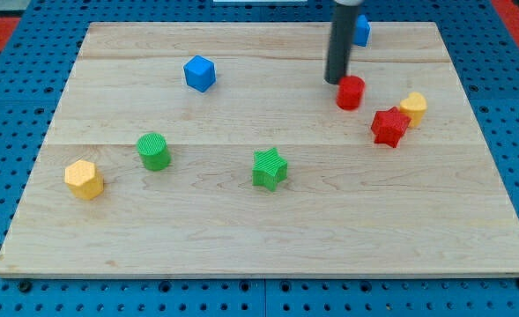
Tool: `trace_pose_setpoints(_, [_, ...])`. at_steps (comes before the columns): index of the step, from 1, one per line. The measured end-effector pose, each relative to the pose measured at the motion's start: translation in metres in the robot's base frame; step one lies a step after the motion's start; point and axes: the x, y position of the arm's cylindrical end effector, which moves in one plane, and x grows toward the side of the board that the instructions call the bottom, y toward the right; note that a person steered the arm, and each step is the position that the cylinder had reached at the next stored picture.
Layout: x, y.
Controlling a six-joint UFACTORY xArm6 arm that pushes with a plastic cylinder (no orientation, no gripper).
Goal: Push the yellow hexagon into the green star
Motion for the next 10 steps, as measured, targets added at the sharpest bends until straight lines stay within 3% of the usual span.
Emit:
trace_pose_setpoints(1, [0.006,-0.032])
trace_pose_setpoints(2, [0.028,-0.18])
trace_pose_setpoints(3, [0.028,-0.275])
trace_pose_setpoints(4, [0.029,-0.294])
trace_pose_setpoints(5, [0.11,-0.33])
trace_pose_setpoints(6, [0.163,-0.404])
trace_pose_setpoints(7, [0.204,-0.363])
trace_pose_setpoints(9, [0.173,-0.261])
trace_pose_setpoints(10, [0.186,-0.23])
